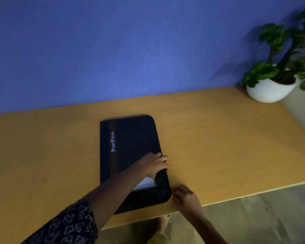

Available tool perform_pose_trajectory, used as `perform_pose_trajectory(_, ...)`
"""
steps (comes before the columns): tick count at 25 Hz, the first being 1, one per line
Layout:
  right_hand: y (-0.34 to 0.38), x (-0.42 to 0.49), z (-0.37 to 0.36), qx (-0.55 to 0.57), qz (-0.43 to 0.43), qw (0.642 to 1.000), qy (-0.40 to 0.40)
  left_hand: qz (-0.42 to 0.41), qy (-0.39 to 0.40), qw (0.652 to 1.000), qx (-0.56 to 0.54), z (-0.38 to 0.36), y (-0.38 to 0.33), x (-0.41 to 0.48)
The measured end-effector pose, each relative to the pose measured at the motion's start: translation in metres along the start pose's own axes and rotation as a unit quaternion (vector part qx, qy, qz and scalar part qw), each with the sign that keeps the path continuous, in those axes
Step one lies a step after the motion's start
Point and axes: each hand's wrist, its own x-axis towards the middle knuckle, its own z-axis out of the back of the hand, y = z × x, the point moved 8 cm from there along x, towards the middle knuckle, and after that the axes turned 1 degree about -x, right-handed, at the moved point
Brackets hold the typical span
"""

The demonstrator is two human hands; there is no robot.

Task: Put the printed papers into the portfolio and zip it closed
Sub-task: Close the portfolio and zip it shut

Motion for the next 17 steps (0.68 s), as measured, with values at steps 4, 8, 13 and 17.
perform_pose_trajectory(4, -0.003, 0.014, 0.003, 0.014, 0.019, 1.000, 0.007, -0.018, -0.047, 0.998, -0.028, 0.003, -0.001, 0.003)
perform_pose_trajectory(8, -0.008, 0.049, 0.010, 0.015, 0.037, 0.999, 0.013, -0.009, -0.092, 0.994, -0.064, 0.006, 0.003, -0.003)
perform_pose_trajectory(13, -0.011, 0.086, 0.020, 0.039, 0.057, 0.998, -0.002, 0.040, -0.126, 0.989, -0.066, 0.023, 0.036, -0.006)
perform_pose_trajectory(17, -0.004, 0.102, 0.021, 0.047, 0.078, 0.996, -0.017, 0.059, -0.127, 0.987, -0.076, 0.026, 0.048, -0.005)
